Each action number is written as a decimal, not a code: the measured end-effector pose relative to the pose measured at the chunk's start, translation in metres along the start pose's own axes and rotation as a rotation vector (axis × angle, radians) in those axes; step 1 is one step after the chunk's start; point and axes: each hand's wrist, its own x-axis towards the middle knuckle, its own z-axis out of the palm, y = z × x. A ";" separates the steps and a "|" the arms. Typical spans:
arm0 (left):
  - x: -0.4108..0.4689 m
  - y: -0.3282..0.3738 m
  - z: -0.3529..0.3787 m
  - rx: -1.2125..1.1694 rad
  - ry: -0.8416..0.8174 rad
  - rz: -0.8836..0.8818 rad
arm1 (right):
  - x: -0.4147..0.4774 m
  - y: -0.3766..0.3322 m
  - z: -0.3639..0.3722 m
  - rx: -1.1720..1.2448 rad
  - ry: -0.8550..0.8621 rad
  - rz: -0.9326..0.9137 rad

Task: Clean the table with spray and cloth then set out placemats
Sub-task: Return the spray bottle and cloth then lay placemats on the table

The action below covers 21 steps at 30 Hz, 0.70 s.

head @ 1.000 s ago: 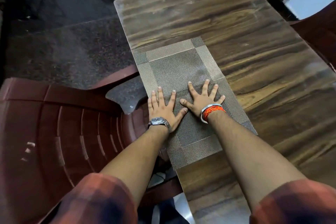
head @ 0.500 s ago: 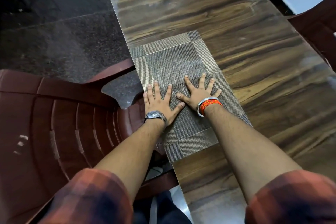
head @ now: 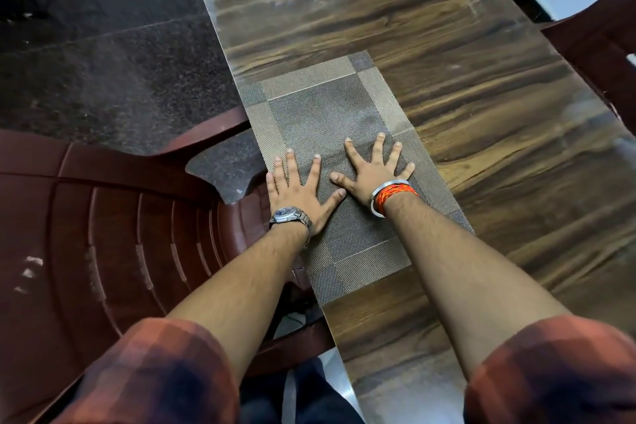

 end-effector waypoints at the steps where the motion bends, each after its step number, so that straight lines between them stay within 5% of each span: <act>1: 0.000 0.000 0.000 -0.004 0.002 -0.002 | 0.000 0.000 0.000 0.000 0.001 -0.005; 14: -0.005 0.012 -0.018 0.042 0.035 0.003 | -0.023 0.019 0.007 -0.013 0.210 -0.015; 21: -0.024 0.054 -0.032 0.057 0.163 0.328 | -0.086 0.069 0.001 0.117 0.383 0.159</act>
